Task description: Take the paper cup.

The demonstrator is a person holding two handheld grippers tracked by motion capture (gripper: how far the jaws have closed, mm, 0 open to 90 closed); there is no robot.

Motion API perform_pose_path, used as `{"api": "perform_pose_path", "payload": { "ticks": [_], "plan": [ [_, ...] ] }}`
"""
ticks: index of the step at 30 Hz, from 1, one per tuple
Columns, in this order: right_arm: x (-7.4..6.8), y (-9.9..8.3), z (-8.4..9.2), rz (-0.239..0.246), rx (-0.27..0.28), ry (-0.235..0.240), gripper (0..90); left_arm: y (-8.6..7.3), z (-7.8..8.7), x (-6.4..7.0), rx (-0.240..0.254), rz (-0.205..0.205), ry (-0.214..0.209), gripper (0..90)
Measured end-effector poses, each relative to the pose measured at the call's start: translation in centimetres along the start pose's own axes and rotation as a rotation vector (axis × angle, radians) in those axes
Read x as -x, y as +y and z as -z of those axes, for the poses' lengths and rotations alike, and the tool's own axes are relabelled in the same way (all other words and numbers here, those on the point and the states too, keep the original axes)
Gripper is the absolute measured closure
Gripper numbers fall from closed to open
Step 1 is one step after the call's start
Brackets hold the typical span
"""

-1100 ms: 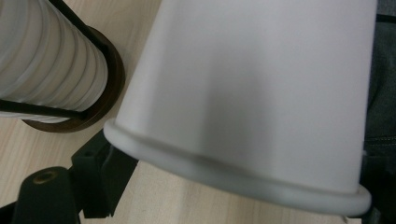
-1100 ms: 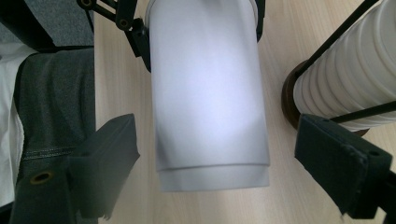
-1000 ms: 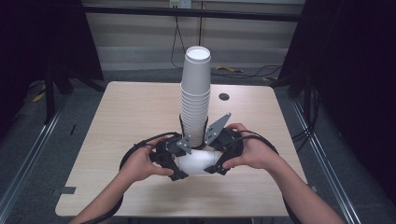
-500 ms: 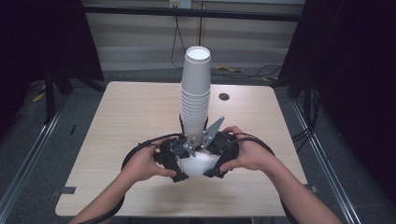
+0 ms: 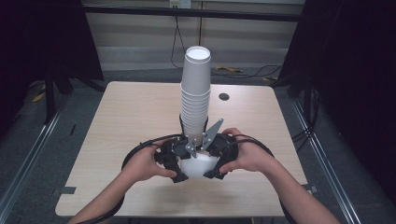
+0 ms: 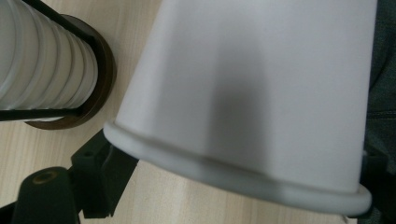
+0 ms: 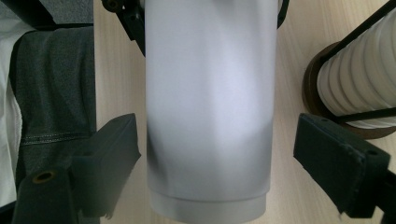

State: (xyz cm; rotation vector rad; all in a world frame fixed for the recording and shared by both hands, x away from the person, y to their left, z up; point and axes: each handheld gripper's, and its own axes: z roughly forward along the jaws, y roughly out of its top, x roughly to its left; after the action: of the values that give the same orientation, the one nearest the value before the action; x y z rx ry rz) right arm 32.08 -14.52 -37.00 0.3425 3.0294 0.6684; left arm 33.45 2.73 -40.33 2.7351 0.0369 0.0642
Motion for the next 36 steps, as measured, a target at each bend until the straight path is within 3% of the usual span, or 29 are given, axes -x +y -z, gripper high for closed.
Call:
{"api": "perform_pose_path", "payload": {
  "ticks": [6, 7, 8, 9, 15, 20, 21, 22, 24, 26, 27, 28, 32, 36],
  "plan": [
    [0.07, 0.11, -0.04, 0.014, 0.009, 0.0, 14.6, 0.16, 0.09, 0.02, -0.007, -0.017, 0.003, 14.9],
    [0.01, 0.11, -0.03, 0.008, 0.002, 0.001, 14.6, 0.14, -0.26, 0.44, 0.044, 0.044, 0.009, 14.8],
    [0.0, 0.12, -0.07, 0.008, 0.001, -0.001, 14.6, 0.19, 0.04, 0.09, 0.007, -0.008, 0.003, 14.8],
    [0.01, 0.11, -0.09, 0.008, 0.0, -0.001, 14.6, 0.22, 0.14, -0.05, -0.008, -0.028, 0.005, 14.8],
    [0.01, 0.03, -0.21, 0.009, 0.002, -0.002, 15.9, 0.14, 0.05, 0.08, 0.004, 0.0, -0.002, 14.7],
    [-0.03, 0.09, -0.34, 0.016, -0.003, 0.004, 16.1, 0.27, 0.14, -0.18, -0.005, -0.036, 0.0, 14.7],
    [-0.01, 0.12, -0.41, 0.023, 0.0, 0.001, 16.1, 0.27, 0.14, -0.13, 0.0, -0.03, 0.0, 14.7],
    [-0.08, 0.16, -0.42, 0.019, -0.004, 0.002, 16.1, 0.24, -0.13, 0.31, 0.047, 0.035, 0.004, 14.7],
    [-0.13, 0.19, -0.52, 0.02, -0.006, 0.005, 16.1, 0.35, 0.27, -0.02, 0.015, -0.008, -0.007, 14.7],
    [-0.17, 0.2, -0.72, 0.025, -0.003, 0.014, 16.1, 0.37, 0.37, 0.0, 0.025, -0.002, -0.006, 14.7],
    [-0.2, 0.2, -0.77, 0.023, -0.007, 0.008, 16.2, 0.35, 0.19, 0.26, 0.056, 0.037, -0.008, 14.7],
    [-0.18, 0.19, -0.82, 0.03, -0.007, 0.007, 17.5, 0.36, 0.34, 0.12, 0.047, 0.018, -0.01, 14.7],
    [-0.17, 0.08, -0.96, 0.034, 0.005, 0.007, 21.9, 0.21, 0.21, 0.22, 0.082, 0.055, -0.005, 14.6],
    [-0.09, -0.07, -0.86, 0.041, 0.021, 0.002, 22.4, 0.04, 0.31, 0.15, 0.101, 0.063, -0.01, 14.6]
  ]
}}
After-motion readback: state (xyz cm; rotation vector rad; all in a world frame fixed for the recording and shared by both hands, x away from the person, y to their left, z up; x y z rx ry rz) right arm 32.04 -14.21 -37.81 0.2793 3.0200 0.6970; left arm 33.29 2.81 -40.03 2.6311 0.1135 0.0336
